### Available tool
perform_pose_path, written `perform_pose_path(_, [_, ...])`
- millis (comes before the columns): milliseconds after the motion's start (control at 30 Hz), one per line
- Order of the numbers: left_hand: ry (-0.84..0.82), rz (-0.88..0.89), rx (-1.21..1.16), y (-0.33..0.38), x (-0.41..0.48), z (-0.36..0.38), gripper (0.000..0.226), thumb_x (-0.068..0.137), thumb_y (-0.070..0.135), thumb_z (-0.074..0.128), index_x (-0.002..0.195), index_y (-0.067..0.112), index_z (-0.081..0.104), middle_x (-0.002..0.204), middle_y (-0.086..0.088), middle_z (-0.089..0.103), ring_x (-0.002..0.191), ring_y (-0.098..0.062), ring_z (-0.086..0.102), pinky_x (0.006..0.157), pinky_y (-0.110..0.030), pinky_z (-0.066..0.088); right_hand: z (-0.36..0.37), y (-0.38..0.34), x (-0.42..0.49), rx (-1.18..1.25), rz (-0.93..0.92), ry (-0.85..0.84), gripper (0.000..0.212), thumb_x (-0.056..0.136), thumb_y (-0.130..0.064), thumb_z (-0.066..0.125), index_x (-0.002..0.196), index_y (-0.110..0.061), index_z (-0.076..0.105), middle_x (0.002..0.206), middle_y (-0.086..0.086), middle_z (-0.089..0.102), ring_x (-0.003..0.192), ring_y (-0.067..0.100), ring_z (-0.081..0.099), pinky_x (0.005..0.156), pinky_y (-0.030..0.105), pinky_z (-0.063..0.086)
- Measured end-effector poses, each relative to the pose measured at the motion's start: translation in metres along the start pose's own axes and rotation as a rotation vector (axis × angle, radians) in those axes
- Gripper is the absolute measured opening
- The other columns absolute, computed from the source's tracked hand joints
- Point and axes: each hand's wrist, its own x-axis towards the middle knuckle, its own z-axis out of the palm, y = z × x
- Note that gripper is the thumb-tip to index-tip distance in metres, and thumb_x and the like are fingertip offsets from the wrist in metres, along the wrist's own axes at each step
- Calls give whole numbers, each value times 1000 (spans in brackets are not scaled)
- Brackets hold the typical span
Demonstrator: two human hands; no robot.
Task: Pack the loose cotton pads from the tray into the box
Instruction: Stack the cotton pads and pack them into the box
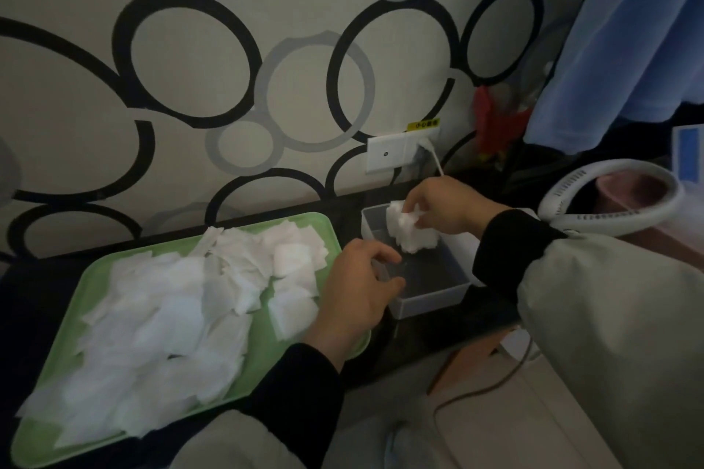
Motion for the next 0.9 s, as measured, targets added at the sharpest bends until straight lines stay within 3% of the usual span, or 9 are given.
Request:
perform_pose_path(100, [8,12,-16,-2,1,0,29,80,24,81,95,38,61,106,14,53,84,-4,56,79,-22,51,2,1,-2,49,52,47,28,85,-18,70,110,-28,63,110,0,64,104,22,60,81,28,44])
perform_pose_path(200, [22,16,-36,-3,1,1,30,79,24,82,98,37,61,104,15,53,84,-5,58,80,-25,54,6,0,-5,42,79,81,21,83,-16,66,84,-29,50,96,-2,60,91,24,58,71,30,42])
perform_pose_path(267, [22,13,-50,-4,1,2,29,80,25,81,100,36,62,104,15,54,85,-5,58,79,-25,53,9,-2,-7,31,73,73,22,84,-12,62,74,-29,52,92,-4,58,91,23,58,72,30,42])
perform_pose_path(400, [35,11,-129,-4,1,-2,23,84,23,77,102,29,65,100,12,62,84,-5,62,77,-22,54,10,-1,-14,61,63,89,22,88,-12,62,83,-33,67,105,-5,59,100,18,59,87,32,48])
perform_pose_path(533, [53,-14,-190,-3,-2,-10,14,92,23,68,106,25,66,98,11,66,89,-2,63,73,-12,50,4,3,-27,76,22,108,24,91,-13,56,95,-31,73,102,-3,49,96,17,53,83,26,39])
perform_pose_path(667, [84,-8,-198,-6,-7,-24,10,94,23,66,103,27,66,95,14,67,86,1,63,67,-5,47,-7,-2,-42,119,3,137,30,90,-8,53,101,-29,71,106,1,53,99,19,56,88,31,46])
perform_pose_path(800, [149,-27,-194,-14,-13,-45,9,91,23,69,96,31,68,94,14,70,86,-2,66,76,-17,51,-21,-25,-57,207,-24,221,26,91,-6,54,104,-20,72,110,2,58,100,18,57,91,34,49])
perform_pose_path(900, [185,-74,-220,-21,-22,-65,12,91,18,68,91,30,69,92,8,72,86,-9,69,79,-28,54,-29,-57,-67,348,-70,263,21,91,-10,57,102,-18,73,102,-2,65,91,10,60,78,22,49])
